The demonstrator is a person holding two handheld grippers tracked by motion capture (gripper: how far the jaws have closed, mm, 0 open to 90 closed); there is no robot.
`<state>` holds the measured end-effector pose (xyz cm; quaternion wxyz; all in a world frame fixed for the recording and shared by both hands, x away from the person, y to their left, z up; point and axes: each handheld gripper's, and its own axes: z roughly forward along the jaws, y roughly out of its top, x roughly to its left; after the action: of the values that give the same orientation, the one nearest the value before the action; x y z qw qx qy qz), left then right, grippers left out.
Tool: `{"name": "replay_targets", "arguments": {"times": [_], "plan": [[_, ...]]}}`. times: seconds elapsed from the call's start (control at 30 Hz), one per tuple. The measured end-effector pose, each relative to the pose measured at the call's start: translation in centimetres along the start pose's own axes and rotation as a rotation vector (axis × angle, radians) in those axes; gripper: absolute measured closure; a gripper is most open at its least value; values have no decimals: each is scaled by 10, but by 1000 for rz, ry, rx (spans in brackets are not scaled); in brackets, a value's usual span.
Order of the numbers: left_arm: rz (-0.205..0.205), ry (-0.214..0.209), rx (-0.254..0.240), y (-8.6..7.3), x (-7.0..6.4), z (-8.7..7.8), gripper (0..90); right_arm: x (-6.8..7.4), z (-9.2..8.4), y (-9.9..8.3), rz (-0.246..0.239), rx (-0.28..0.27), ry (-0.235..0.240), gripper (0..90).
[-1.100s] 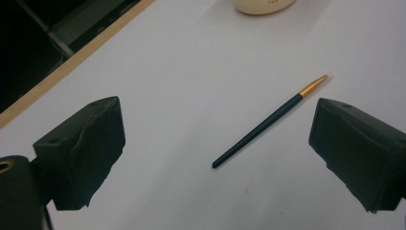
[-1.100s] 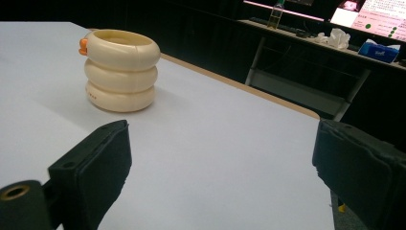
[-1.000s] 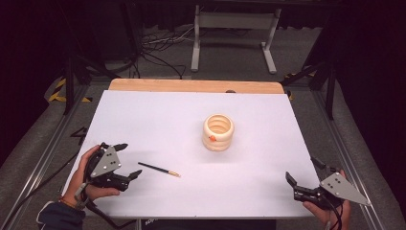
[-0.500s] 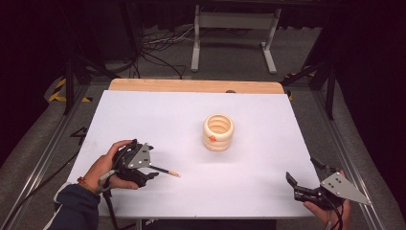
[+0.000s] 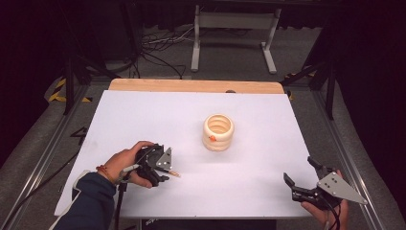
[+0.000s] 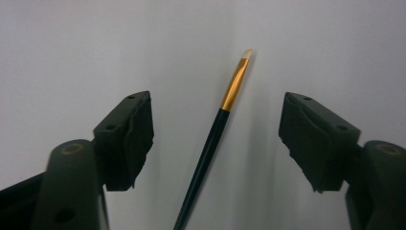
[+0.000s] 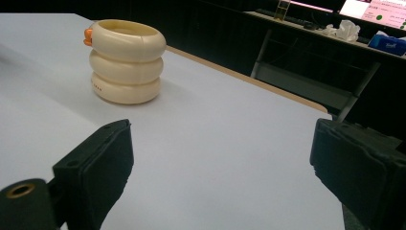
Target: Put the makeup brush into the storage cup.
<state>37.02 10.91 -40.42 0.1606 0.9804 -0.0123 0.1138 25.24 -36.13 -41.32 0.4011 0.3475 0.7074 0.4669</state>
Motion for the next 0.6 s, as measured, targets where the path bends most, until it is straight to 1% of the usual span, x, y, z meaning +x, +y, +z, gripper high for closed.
{"name": "replay_targets", "arguments": {"times": [0.03,0.07,0.1,0.13,0.17,0.27,0.3,0.33,0.37,0.43,0.47,0.53,0.57,0.6], "plan": [[0,0,0,0,0,0,325,0,0,0,0,0,0,81],[11,-4,15,3,1,2,367,0,0,0,0,2,-1,83],[22,-4,36,5,2,4,382,0,0,0,0,2,-1,84],[24,-20,53,7,2,6,382,0,0,0,0,2,-1,84],[33,-27,71,10,2,8,392,0,0,0,0,3,-2,85],[68,-45,119,17,3,15,436,0,0,-1,0,3,-2,88],[68,-45,119,17,3,15,460,0,0,-1,0,3,-2,88],[68,-58,122,18,3,16,460,0,0,-1,-1,3,-3,88],[72,-66,128,20,2,18,495,0,0,-1,0,4,-3,90],[77,-60,135,21,2,19,532,0,1,0,-3,7,-6,92],[82,-53,146,22,2,21,532,0,1,0,-6,13,-11,92],[83,-57,160,24,1,24,579,0,1,-1,-1,14,-8,93],[89,-53,201,26,1,28,601,0,1,-1,-1,15,-9,93],[89,-61,210,26,1,30,609,0,1,-1,0,16,-9,93]]}}
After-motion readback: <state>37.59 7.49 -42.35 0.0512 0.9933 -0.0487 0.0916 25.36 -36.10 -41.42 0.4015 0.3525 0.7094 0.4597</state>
